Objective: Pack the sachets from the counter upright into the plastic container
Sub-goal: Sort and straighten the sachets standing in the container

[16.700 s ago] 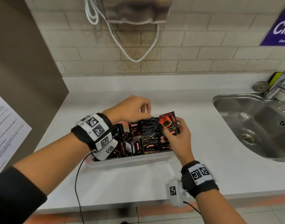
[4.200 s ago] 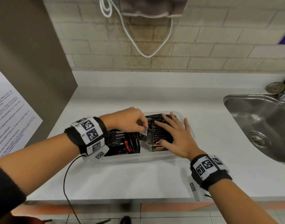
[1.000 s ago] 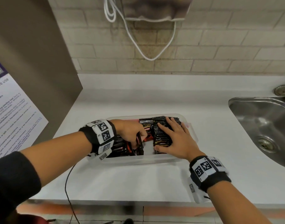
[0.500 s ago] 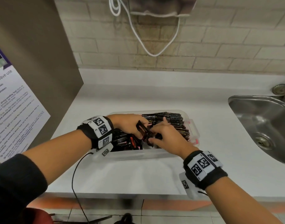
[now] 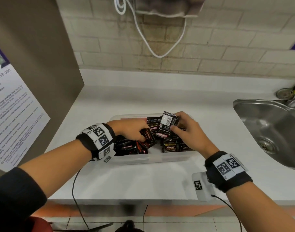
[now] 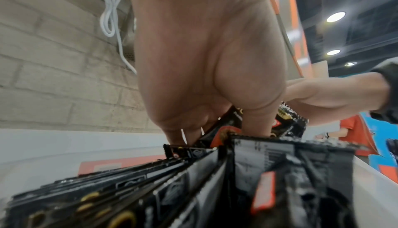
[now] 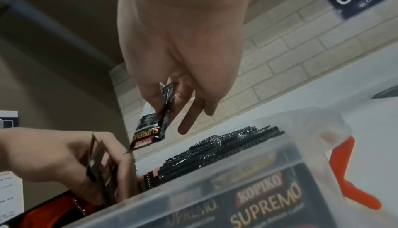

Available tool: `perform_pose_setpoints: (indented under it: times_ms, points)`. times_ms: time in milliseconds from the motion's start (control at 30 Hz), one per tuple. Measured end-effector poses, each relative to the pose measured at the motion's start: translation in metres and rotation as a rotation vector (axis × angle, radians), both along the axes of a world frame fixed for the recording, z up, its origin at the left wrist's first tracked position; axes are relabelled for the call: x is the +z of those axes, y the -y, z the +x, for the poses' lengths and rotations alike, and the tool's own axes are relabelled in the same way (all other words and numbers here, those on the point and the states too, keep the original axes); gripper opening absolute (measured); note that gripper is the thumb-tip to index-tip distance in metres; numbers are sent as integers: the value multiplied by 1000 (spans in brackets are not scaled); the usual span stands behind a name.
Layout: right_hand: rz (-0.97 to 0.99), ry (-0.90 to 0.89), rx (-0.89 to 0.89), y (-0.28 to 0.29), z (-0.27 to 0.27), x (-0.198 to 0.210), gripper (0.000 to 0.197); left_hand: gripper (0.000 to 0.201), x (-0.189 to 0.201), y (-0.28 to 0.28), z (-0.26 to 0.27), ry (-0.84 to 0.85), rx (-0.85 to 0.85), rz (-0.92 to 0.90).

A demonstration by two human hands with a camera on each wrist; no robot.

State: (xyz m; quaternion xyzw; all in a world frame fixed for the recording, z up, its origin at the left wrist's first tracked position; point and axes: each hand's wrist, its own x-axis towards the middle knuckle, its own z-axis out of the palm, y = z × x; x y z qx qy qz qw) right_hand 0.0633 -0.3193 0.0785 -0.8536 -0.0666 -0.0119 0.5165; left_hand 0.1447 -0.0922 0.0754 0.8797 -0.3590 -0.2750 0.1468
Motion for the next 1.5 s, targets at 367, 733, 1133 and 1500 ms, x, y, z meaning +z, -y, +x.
perform_pose_setpoints:
  times_ms: [367, 733, 1133, 1500]
  points:
    - [199, -38, -20, -7, 15, 10, 22, 18, -17, -10, -24, 166, -78, 73]
    - [-340, -145, 167, -12, 51, 30, 43, 72, -22, -23, -31, 182, -169, 104]
    - [-628, -8, 328, -12, 72, 46, 16, 51, -60, -30, -40, 378, -88, -201]
    - [-657, -60, 361, -35, 72, 42, 8, 53, -63, -29, -40, 397, -74, -207]
